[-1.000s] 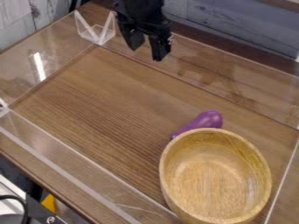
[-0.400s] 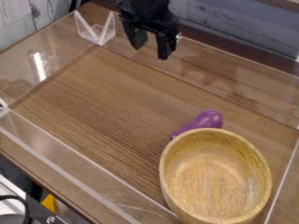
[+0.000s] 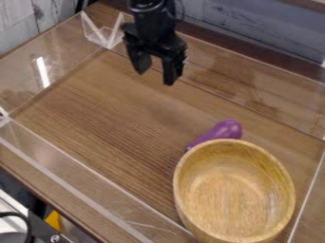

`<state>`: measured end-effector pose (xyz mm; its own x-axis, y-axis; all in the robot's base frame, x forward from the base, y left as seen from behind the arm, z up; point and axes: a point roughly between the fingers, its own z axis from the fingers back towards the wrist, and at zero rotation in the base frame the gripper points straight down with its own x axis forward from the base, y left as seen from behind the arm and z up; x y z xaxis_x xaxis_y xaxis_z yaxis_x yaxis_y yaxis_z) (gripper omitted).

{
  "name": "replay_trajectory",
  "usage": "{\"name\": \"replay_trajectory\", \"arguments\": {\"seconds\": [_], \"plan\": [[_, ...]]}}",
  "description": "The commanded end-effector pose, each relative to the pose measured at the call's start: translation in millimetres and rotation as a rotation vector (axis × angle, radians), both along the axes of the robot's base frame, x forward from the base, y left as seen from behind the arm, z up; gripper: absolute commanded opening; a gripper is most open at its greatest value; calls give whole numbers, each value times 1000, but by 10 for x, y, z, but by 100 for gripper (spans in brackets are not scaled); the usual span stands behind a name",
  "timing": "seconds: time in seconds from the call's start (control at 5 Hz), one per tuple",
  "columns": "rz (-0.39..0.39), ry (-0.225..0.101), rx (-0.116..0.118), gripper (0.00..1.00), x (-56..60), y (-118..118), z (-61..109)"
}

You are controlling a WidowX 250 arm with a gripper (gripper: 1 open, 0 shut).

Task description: Remove the purple eggplant from inside the brown bowl and put it on the table

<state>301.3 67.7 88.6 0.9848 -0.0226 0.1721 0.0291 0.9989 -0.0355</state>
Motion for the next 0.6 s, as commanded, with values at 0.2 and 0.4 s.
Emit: {"name": "replay_trajectory", "arguments": {"seconds": [0.2, 0.4], "plan": [[112, -45, 71, 100, -129, 334, 198], [177, -37, 75, 100, -155, 430, 166]]}}
